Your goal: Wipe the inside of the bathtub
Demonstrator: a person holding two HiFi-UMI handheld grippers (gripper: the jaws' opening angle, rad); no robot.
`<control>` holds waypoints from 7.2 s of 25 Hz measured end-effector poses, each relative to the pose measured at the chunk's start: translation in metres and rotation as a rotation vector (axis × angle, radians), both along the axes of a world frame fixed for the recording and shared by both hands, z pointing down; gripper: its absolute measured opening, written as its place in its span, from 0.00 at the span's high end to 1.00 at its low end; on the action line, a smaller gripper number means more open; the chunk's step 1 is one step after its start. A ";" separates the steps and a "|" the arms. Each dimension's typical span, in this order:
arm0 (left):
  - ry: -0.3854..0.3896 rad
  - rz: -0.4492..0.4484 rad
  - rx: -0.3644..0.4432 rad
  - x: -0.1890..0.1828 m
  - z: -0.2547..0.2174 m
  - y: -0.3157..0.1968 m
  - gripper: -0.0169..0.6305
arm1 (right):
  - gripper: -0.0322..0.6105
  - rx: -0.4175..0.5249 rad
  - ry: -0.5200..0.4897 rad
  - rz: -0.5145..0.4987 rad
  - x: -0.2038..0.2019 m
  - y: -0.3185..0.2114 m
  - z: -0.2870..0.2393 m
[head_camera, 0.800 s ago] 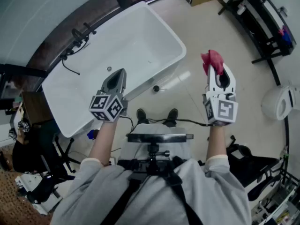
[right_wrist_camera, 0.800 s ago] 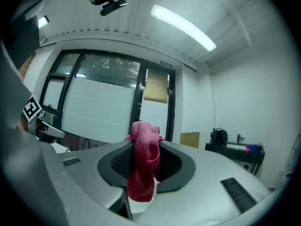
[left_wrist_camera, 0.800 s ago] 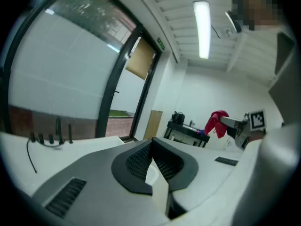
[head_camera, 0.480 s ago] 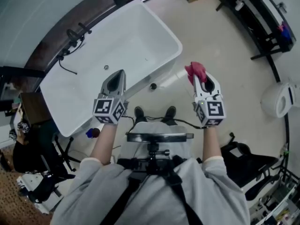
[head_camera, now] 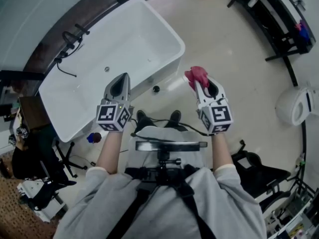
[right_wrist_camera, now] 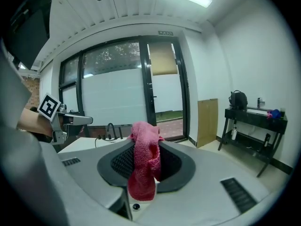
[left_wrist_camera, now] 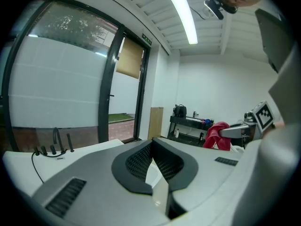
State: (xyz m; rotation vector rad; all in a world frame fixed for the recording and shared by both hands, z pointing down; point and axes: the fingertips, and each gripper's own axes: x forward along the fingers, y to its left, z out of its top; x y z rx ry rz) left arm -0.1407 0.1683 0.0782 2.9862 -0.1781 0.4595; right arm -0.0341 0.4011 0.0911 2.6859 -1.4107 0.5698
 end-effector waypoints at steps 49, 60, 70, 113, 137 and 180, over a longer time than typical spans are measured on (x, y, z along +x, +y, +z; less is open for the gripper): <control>-0.076 -0.156 -0.199 0.143 0.153 -0.099 0.96 | 0.79 -0.764 0.359 -0.880 0.160 -0.241 0.218; -0.154 -0.260 -0.240 0.234 0.286 -0.082 0.96 | 0.79 -0.992 0.507 -1.420 0.228 -0.271 0.360; -0.166 -0.274 -0.278 0.267 0.371 -0.092 0.96 | 0.79 -1.314 0.572 -1.685 0.241 -0.293 0.441; -0.297 -0.201 -0.342 0.289 0.485 -0.122 0.96 | 0.80 -1.843 0.537 -1.790 0.262 -0.243 0.529; -0.365 -0.193 -0.382 0.277 0.546 -0.140 0.96 | 0.80 -1.871 0.539 -1.713 0.241 -0.262 0.579; -0.457 -0.278 -0.398 0.227 0.642 -0.195 0.96 | 0.80 -1.735 0.653 -1.561 0.213 -0.327 0.698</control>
